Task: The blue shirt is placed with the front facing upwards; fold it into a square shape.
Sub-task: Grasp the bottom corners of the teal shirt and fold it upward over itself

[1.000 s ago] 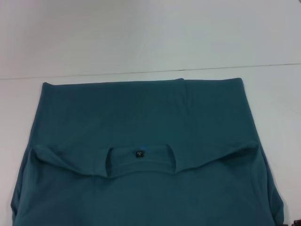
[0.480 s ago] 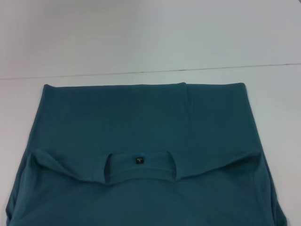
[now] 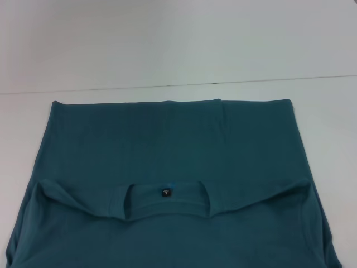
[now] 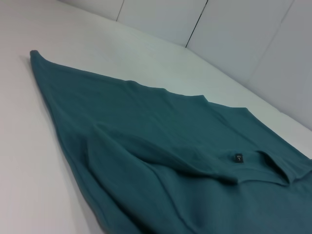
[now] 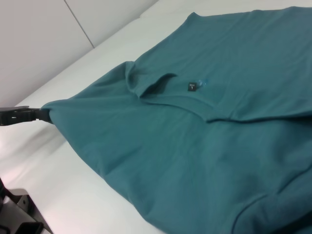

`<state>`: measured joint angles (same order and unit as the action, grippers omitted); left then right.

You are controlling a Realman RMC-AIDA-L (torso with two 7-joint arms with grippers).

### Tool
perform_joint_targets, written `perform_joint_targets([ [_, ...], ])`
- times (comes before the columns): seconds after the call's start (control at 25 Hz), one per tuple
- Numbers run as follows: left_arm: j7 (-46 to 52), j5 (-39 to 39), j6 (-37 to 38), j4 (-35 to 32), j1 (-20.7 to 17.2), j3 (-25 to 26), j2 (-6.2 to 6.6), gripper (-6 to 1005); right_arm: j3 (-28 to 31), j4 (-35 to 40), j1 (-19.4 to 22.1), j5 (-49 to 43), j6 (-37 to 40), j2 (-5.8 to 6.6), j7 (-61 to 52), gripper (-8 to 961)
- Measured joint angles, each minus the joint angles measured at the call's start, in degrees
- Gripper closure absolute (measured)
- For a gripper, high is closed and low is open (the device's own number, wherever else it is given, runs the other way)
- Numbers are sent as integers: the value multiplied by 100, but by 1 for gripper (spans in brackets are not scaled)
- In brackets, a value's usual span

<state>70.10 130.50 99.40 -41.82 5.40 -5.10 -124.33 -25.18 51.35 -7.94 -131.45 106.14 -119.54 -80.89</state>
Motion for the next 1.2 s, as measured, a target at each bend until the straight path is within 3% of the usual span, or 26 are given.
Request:
perform_joint_targets([
  [0.6,56,-43,-7,45,162,39,16,948,5,-213,-230,228,-116,-14,187,922],
  [0.88,143,-62,-68,70,369,444,41,948,84,-382,-352,571,-303,-5,239,922],
  [1.2,163,-108,-304,302,593,501,42,947,190,-699,-595,658,-579,1,419,922],
])
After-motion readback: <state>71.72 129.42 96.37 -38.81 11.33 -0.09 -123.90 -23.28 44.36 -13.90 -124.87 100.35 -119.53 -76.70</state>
